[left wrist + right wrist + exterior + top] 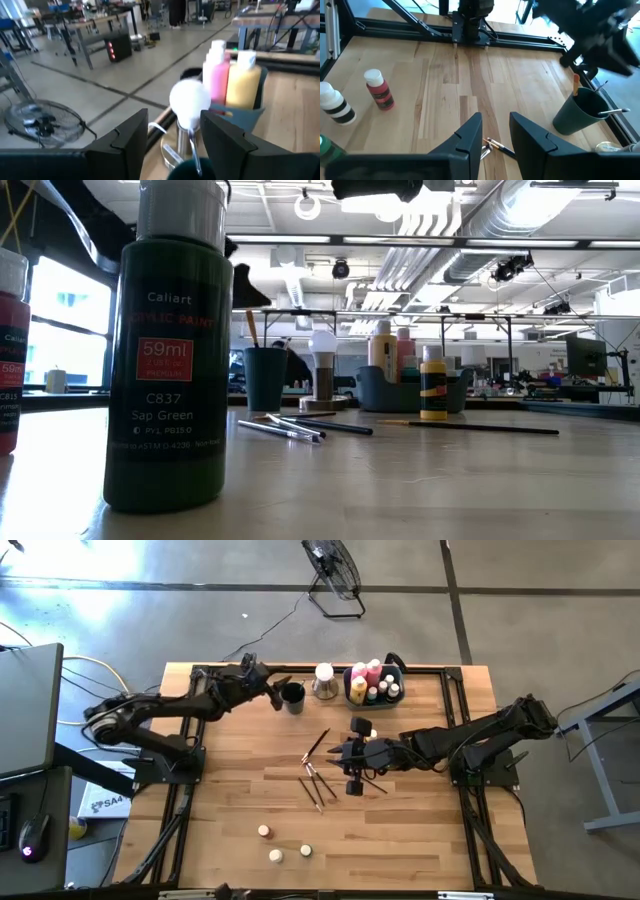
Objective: Pick & Place Paint Supplies
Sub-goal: Put the gold paintbrush into the blue cup
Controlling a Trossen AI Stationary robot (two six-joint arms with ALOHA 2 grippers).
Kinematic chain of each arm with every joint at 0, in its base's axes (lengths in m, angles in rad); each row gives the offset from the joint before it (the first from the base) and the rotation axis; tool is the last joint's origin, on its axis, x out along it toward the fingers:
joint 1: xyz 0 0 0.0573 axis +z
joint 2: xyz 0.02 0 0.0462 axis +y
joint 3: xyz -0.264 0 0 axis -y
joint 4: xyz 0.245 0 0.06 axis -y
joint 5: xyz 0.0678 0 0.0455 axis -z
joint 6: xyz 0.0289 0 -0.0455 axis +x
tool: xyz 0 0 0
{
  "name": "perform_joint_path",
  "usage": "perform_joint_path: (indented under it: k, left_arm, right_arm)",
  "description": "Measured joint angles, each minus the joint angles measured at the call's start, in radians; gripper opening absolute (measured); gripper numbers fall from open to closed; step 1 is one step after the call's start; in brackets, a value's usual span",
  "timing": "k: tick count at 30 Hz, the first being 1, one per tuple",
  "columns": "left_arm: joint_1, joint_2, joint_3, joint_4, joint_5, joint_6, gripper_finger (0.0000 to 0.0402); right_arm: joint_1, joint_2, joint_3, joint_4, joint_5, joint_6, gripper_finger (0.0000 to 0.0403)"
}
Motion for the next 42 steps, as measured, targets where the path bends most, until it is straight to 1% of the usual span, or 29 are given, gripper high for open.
perform_joint_path:
  k: [5,13,18,21,25,27,32,34,36,38,39,42]
  left_arm:
    - [0.000,-0.135,0.000,-0.091,0.017,0.002,0.0178]
    - [0.000,-0.344,0.000,-0.306,0.033,-0.002,0.0178]
    - [0.000,-0.454,0.000,-0.462,0.109,-0.090,0.0177]
    - [0.000,-0.495,0.000,-0.527,0.120,-0.154,0.0177]
    - [0.000,-0.521,0.000,-0.582,0.122,-0.230,0.0177]
    - [0.000,-0.521,0.000,-0.595,0.141,-0.237,0.0177]
    - [-0.002,-0.520,-0.004,-0.619,0.234,-0.215,0.0177]
    - [-0.017,-0.520,-0.017,-0.612,0.287,-0.218,0.0177]
    - [-0.059,-0.520,-0.030,-0.606,0.334,-0.219,0.0177]
    - [-0.116,-0.521,-0.043,-0.605,0.345,-0.215,0.0177]
    - [-0.152,-0.521,-0.050,-0.605,0.335,-0.211,0.0177]
    - [-0.256,-0.521,-0.066,-0.607,0.250,-0.188,0.0177]
  right_arm:
    - [0.000,0.000,0.000,-0.002,0.000,0.000,0.0092]
    - [0.000,0.000,0.000,-0.002,0.000,0.000,0.0092]
    - [0.002,0.000,0.000,-0.002,0.000,0.000,0.0092]
    - [0.002,0.000,0.000,-0.002,0.000,0.011,0.0092]
    - [0.002,0.000,0.000,-0.002,0.000,0.024,0.0092]
    - [0.002,0.000,0.000,-0.002,0.000,0.026,0.0092]
    - [0.002,0.000,0.000,-0.036,-0.004,0.043,0.0092]
    - [0.002,0.000,0.000,-0.079,-0.038,0.082,0.0092]
    - [0.003,0.000,0.000,-0.121,-0.083,0.125,0.0091]
    - [0.009,0.000,0.000,-0.154,-0.116,0.172,0.0090]
    - [0.013,0.000,0.000,-0.167,-0.129,0.192,0.0088]
    - [0.030,0.000,0.000,-0.184,-0.131,0.224,0.0087]
